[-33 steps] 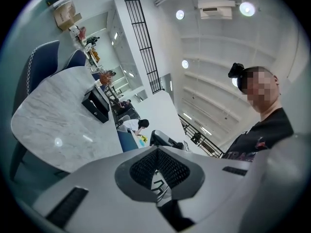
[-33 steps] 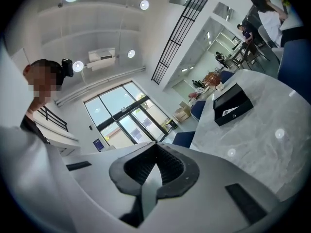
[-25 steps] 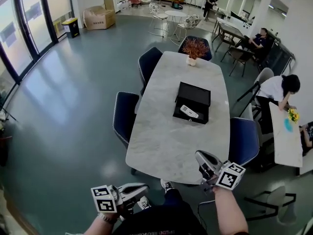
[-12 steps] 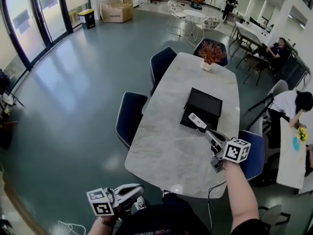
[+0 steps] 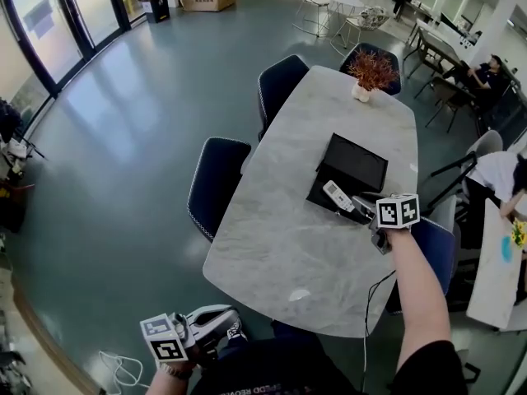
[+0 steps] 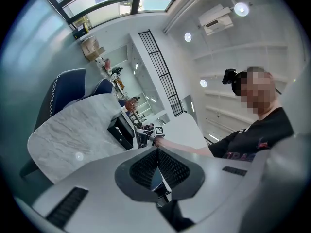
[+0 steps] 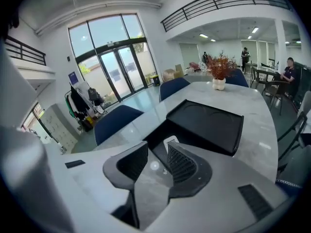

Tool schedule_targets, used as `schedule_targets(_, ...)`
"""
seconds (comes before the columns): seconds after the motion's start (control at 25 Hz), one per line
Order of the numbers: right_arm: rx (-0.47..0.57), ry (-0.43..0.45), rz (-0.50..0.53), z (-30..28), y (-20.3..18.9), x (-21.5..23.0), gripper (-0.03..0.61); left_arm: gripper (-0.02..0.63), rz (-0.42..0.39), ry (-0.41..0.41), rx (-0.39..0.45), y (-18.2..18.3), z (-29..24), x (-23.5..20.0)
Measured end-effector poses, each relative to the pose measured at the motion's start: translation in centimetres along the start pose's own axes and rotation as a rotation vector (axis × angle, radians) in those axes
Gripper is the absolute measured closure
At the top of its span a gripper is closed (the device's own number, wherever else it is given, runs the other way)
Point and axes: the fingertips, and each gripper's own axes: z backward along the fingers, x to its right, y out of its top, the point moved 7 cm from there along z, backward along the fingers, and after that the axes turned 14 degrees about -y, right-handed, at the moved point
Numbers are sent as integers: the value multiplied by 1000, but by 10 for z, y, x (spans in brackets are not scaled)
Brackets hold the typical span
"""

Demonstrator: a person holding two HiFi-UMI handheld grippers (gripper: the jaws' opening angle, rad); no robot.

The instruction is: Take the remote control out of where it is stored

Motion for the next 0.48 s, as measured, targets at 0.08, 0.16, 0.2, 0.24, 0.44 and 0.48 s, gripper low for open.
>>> schedule_targets(0.08,-69,-22,52,-17,4,9,456,611,6,15,5,1,-2,-2)
schedule_targets(0.16,-145,-28,98,-35,5,15,442,611,10,30,13,3,-3,-5)
schedule_targets(0.2,-180,-27,114,-44,4,18,440,611,13,38,17,4,-4,-7)
schedule_targets(0.24,-212,-25,127,-53,3,21,434,611,15,46,21,4,-4,-9)
schedule_targets(0.44,-339,-14,187,-86,-8,31,417,611,39,89,38,-1,-7,-16)
schedule_targets(0.48,-360,-13,209,-91,-10,32,414,611,45,98,43,-3,-7,-17)
